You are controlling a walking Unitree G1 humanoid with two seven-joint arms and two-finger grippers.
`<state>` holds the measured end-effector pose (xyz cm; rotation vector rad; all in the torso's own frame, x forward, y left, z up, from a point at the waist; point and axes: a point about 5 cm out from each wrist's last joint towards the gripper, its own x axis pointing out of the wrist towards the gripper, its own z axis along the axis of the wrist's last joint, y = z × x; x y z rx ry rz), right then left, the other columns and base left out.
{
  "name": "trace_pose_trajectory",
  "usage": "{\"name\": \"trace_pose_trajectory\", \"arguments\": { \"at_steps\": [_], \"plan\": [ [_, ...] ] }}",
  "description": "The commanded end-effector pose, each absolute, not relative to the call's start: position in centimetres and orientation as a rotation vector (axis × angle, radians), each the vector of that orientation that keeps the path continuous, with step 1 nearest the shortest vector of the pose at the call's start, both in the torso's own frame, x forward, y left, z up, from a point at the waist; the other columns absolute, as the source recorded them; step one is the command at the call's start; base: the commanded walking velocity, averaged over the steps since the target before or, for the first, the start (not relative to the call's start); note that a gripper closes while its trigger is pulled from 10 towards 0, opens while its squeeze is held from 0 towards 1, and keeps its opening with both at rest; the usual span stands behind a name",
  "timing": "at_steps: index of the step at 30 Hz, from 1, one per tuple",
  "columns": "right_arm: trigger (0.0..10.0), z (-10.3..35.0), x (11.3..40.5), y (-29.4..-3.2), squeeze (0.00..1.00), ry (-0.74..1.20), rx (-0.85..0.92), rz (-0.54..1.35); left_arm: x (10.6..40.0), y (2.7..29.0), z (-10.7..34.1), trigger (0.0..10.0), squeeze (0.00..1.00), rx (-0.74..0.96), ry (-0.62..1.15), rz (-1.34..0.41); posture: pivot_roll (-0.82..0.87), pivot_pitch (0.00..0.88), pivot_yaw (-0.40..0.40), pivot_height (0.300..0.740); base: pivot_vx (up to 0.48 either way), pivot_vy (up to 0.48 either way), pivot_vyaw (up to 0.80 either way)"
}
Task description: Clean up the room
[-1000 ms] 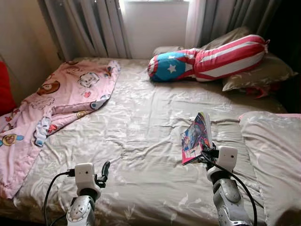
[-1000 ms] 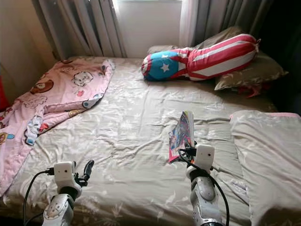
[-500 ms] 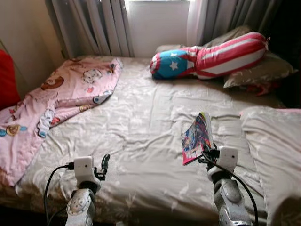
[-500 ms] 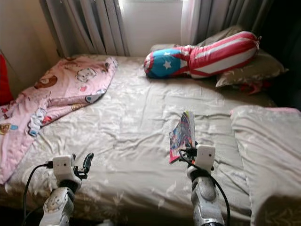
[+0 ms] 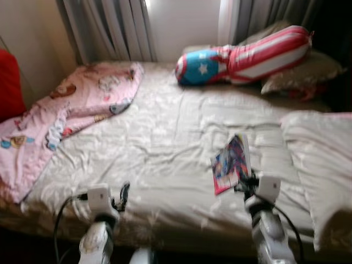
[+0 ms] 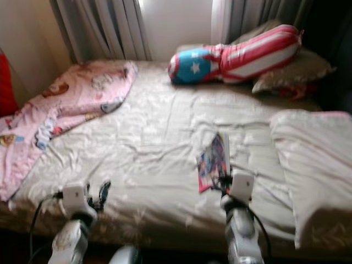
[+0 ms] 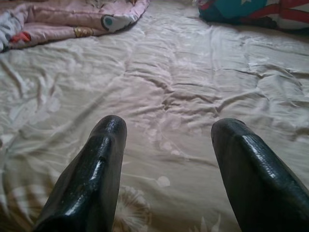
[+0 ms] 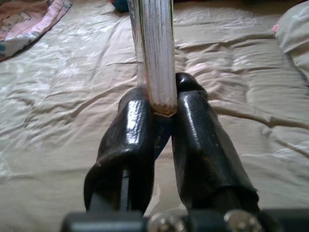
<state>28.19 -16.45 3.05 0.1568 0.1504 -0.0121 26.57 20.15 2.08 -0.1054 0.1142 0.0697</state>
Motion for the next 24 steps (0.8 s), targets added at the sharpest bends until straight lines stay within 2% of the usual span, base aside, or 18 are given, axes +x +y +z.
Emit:
{"name": "trace_pose_trajectory", "arguments": {
  "at_steps": [1,7,24],
  "plan": [
    [10.0,4.48,29.01,-16.35,0.0,0.08,0.153,-0.001,27.22,20.05,2.79,10.0,0.0,-0.11,0.089,0.062,-0.06,0.0,0.011,0.651,0.0,0.0,0.0],
    [10.0,4.7,29.12,-16.27,0.0,0.069,0.157,0.001,27.33,19.99,2.99,10.0,0.0,-0.116,0.085,0.059,-0.06,0.0,0.011,0.651,0.084,0.0,0.0],
    [10.0,4.68,29.15,-16.32,0.0,0.073,0.141,0.004,27.41,19.94,3.19,10.0,0.0,-0.122,0.077,0.054,-0.06,0.0,0.014,0.651,0.32,0.0,0.0]
  ]
}}
